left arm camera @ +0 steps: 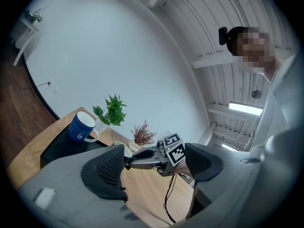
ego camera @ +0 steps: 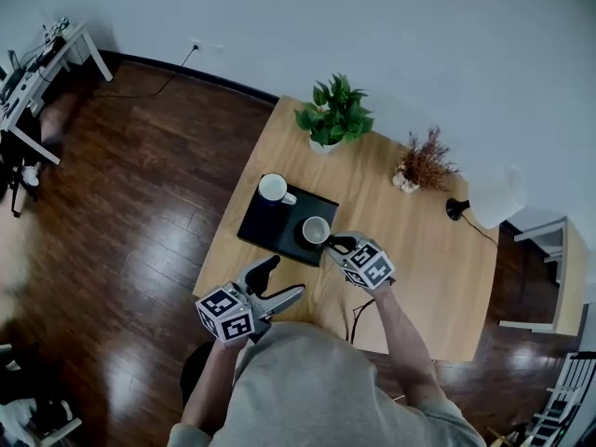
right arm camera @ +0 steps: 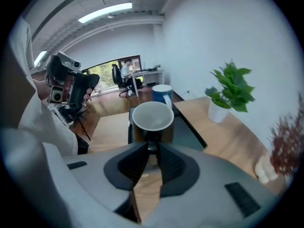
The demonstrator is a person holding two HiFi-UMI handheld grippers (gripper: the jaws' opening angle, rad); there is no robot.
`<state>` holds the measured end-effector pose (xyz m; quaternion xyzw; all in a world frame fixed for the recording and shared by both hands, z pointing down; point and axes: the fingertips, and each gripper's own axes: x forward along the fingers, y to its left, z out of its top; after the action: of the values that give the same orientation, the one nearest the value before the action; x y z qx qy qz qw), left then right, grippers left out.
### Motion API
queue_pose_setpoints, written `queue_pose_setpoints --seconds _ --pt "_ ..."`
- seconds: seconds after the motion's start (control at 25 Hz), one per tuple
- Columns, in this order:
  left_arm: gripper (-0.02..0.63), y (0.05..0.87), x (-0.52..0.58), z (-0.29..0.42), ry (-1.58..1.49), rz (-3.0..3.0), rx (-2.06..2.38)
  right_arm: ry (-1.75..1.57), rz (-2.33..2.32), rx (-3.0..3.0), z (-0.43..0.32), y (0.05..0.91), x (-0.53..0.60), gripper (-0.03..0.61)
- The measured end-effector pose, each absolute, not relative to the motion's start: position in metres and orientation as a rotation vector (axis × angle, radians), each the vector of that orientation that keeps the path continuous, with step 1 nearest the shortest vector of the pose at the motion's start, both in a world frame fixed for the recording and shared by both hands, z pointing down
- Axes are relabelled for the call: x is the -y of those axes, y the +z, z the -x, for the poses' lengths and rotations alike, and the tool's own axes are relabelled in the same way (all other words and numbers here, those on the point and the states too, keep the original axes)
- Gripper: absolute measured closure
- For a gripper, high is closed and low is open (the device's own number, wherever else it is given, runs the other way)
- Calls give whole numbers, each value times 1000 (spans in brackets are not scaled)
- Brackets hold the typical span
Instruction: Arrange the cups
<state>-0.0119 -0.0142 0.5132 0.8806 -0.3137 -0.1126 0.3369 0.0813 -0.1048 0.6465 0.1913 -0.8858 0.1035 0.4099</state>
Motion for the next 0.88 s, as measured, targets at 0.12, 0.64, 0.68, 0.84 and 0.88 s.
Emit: queue_pose_setpoints --seconds 0.12,0.64,0.68,0.84,0.88 --pt "224 520 11 22 -292 -2279 839 167 -372 2227 -20 652 110 494" --pt "227 560 10 65 -141 -2210 1028 90 -238 2156 59 672 118 494" --pt "227 561 10 66 -144 -2204 1031 96 -238 2156 60 674 118 494" --pt "227 561 11 66 -150 -2199 1026 93 -241 2162 56 683 121 494" --pt "227 560 11 65 -150 -2200 1023 91 -239 2167 56 683 121 494"
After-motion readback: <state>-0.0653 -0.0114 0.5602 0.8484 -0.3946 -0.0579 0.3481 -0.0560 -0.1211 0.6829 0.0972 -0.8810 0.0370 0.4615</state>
